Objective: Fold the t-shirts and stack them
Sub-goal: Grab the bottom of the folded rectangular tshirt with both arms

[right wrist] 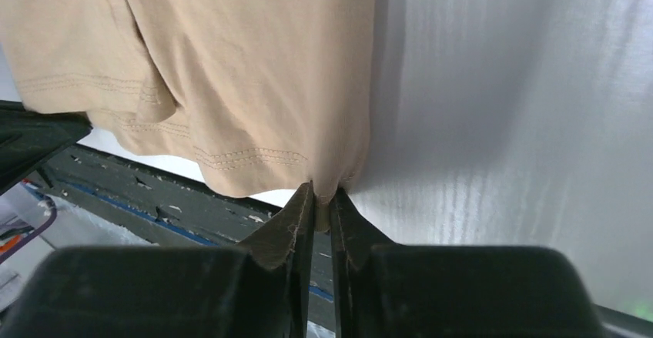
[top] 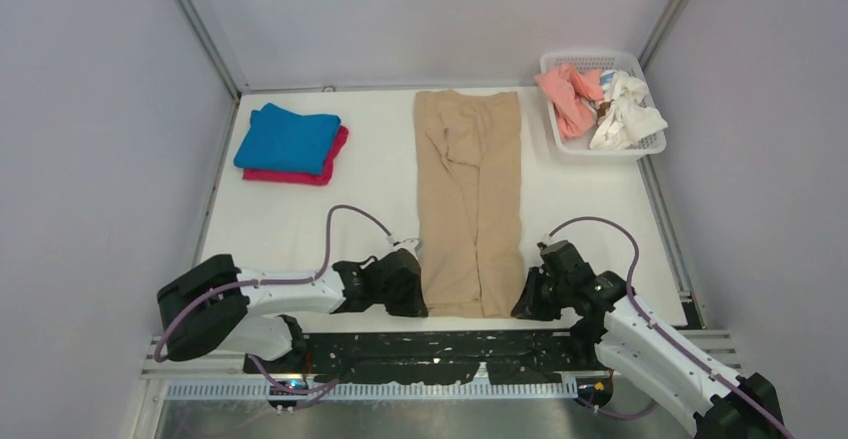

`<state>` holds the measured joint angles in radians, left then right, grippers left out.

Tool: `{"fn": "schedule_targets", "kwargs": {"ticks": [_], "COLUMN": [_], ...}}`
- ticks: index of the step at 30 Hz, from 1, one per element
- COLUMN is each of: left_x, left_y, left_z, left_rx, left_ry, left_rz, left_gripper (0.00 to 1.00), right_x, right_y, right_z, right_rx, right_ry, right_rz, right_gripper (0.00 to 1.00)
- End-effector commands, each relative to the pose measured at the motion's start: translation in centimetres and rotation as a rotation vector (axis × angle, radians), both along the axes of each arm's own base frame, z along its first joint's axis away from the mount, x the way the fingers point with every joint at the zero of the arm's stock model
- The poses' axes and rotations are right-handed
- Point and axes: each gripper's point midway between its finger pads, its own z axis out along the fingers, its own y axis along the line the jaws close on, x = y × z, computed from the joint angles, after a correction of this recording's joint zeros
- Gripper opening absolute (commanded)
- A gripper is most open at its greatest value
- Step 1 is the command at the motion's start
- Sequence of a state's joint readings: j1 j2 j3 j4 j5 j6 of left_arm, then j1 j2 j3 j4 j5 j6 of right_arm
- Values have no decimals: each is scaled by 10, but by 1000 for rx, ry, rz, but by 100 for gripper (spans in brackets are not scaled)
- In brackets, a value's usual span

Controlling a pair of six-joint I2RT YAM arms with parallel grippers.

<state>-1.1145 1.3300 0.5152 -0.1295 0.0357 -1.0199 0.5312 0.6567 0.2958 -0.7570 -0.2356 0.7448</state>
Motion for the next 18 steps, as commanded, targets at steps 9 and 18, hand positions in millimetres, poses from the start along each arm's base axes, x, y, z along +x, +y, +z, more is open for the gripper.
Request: {"fn": "schedule_targets", "kwargs": {"ticks": [9, 18], "left_x": [-29, -30], "left_y": [42, 25], "left_z": [-16, 15], "left_rx": [43, -55], "left_ry": [34, -48], "left_rz": [8, -86], "left_gripper": [0, 0], "right_x": [-11, -18], "right_y": [8, 44], "right_z": [15, 57], "right_rx": [67, 326], "right_ry": [-25, -86], "right_rz": [103, 226], "right_gripper": [6, 6]}}
